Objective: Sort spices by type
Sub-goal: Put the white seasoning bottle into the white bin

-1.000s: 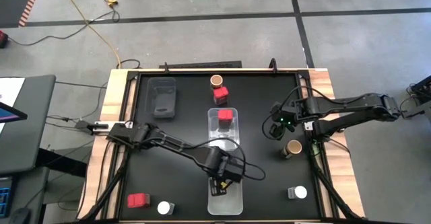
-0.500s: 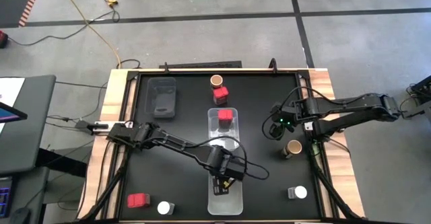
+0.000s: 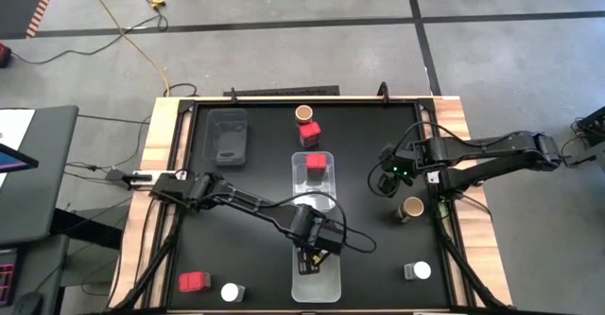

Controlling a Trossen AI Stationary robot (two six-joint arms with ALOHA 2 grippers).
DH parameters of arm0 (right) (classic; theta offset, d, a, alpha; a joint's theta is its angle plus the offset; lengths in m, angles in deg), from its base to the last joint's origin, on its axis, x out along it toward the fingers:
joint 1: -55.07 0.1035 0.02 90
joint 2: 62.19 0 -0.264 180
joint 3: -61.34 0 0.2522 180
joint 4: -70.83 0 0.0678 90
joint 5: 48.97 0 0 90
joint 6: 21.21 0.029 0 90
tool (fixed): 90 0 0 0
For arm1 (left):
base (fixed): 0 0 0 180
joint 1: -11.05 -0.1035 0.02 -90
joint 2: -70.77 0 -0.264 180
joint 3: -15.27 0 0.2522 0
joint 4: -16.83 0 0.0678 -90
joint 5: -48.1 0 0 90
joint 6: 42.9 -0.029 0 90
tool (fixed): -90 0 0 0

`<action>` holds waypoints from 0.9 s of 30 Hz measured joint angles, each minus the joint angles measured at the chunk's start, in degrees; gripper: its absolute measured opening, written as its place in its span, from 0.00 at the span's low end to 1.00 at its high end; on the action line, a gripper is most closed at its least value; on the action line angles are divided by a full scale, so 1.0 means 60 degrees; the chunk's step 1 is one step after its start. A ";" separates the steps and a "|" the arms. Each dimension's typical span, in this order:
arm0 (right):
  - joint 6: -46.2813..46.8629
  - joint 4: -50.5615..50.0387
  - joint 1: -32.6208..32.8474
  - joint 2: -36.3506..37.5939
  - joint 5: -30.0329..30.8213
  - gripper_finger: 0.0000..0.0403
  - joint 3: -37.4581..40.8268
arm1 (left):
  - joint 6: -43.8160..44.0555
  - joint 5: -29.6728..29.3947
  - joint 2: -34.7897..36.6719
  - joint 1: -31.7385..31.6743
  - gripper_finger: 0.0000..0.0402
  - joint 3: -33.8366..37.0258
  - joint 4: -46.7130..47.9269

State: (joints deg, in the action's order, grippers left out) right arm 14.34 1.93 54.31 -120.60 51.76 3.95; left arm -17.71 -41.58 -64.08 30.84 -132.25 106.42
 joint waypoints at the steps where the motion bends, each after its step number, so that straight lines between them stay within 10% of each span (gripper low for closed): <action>1: 0.0000 -0.0001 0.0000 0.0000 -0.0001 0.82 0.0000 | 0.0004 0.0000 0.0000 0.0000 0.51 0.0000 0.0000; 27: -0.0004 -0.0004 0.0000 0.0000 -0.0007 0.82 0.0000 | -0.0086 -0.0076 0.0000 0.0004 0.51 0.0000 -0.0025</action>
State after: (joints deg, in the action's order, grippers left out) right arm 14.32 1.91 54.31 -120.60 51.71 3.95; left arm -18.23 -42.04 -64.08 30.87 -132.25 106.27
